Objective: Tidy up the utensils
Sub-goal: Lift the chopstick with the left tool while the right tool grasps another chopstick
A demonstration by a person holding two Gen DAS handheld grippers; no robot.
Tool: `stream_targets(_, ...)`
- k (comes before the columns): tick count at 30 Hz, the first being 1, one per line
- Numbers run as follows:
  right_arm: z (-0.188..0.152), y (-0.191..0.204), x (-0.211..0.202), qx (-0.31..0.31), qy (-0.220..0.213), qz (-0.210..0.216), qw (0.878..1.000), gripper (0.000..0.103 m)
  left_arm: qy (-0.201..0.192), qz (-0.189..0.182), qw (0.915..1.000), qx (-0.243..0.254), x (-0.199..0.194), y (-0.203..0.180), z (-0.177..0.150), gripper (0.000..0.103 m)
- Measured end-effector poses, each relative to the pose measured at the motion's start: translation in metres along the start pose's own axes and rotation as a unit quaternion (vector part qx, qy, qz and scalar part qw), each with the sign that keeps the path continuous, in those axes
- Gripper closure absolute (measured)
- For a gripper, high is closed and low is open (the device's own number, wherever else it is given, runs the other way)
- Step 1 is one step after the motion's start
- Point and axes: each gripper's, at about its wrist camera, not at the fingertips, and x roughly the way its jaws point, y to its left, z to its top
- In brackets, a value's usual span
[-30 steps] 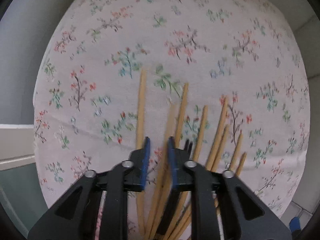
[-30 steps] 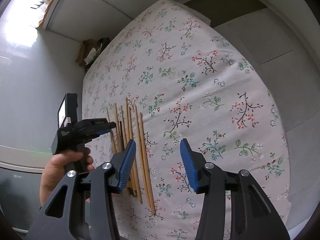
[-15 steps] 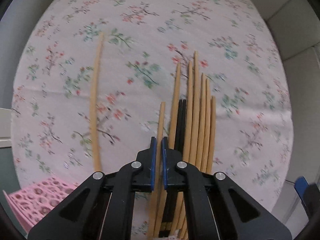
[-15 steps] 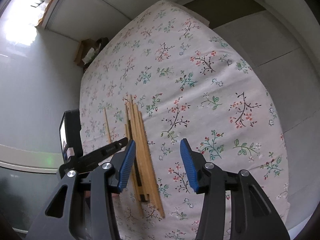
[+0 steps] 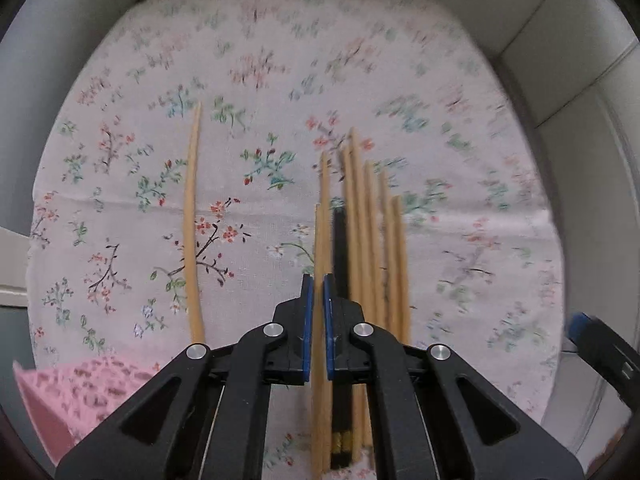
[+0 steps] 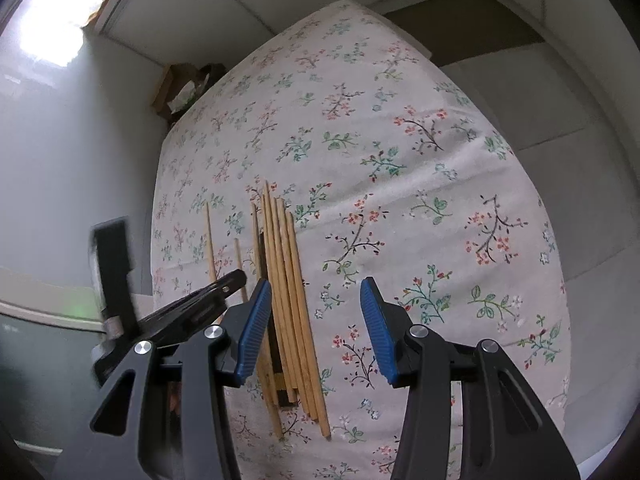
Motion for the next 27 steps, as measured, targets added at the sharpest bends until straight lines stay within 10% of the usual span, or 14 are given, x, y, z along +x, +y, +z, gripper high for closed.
stream_targets(15, -0.004, 0.021, 0.014, -0.056, 0.008, -0.012, 0.998, 0.057, -0.173, -0.059, 0.9824, 0.037, -0.094, -0.032, -0.081, 0.099)
stream_targets(27, -0.03, 0.093, 0.081, -0.159, 0.067, -0.009, 0.985, 0.06, -0.359, -0.128, 0.9244, 0.004, -0.232, 0.02, -0.128, 0.099)
